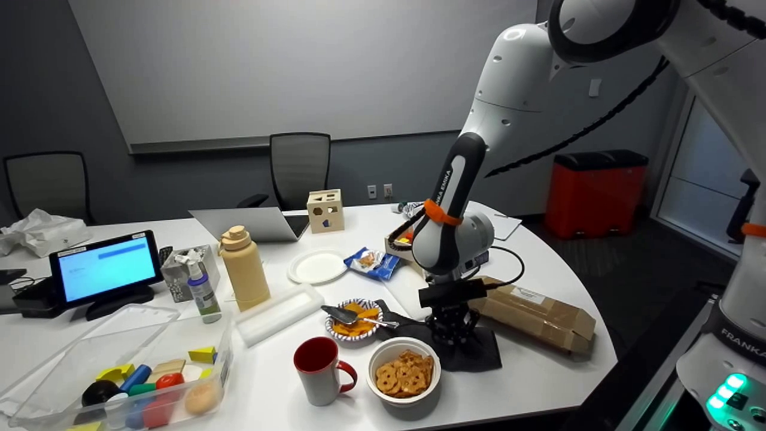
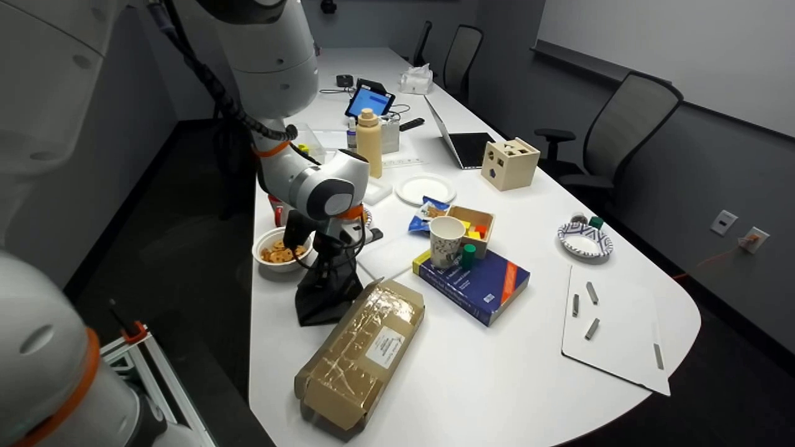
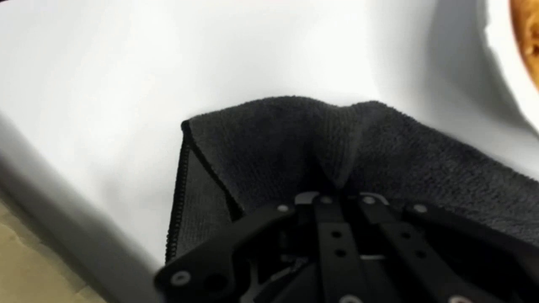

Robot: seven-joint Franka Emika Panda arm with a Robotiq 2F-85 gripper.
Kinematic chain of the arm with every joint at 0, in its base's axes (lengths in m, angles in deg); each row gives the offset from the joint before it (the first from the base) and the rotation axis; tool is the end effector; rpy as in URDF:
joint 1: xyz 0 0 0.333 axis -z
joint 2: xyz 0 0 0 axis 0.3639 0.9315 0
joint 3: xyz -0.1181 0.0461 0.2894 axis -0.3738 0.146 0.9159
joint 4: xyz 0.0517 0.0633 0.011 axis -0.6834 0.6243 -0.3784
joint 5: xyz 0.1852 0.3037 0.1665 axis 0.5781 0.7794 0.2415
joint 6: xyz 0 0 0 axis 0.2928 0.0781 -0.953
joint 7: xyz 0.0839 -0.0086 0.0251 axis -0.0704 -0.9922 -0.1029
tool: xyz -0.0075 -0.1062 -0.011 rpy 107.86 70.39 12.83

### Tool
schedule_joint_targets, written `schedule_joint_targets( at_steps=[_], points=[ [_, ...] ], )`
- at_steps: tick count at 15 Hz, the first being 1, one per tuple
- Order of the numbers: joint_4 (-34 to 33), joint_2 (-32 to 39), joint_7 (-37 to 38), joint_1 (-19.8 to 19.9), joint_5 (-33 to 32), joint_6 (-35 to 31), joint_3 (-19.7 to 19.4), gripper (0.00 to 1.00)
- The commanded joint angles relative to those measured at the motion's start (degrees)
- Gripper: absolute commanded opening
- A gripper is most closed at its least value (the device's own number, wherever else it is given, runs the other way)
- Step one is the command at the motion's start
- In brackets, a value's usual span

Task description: Use the grey cloth to wipe the table

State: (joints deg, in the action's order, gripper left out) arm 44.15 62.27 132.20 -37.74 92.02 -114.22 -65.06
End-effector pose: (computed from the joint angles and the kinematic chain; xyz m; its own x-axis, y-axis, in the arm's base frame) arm 0.4482 0.1835 0.0476 0.7489 -0.5784 -0.3234 -0.5626 -0.8128 0.1510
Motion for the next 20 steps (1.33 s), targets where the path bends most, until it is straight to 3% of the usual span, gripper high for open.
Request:
schedule_joint_targets(
  at_steps=[1, 4, 8, 14, 20],
  points=[
    [-1.2, 1.6, -9.6, 6.2, 6.1, 3.2, 6.5, 0.01],
    [-1.3, 1.2, -9.3, 5.5, 8.3, 10.1, 5.9, 0.01],
    [0.0, -0.8, -1.7, 2.1, 8.1, 16.0, 2.7, 0.01],
    [0.0, -1.9, 7.5, -1.9, 2.4, 12.6, -3.3, 0.01],
    [1.5, -8.2, 5.4, -3.0, -3.6, 10.4, -2.6, 0.01]
  ],
)
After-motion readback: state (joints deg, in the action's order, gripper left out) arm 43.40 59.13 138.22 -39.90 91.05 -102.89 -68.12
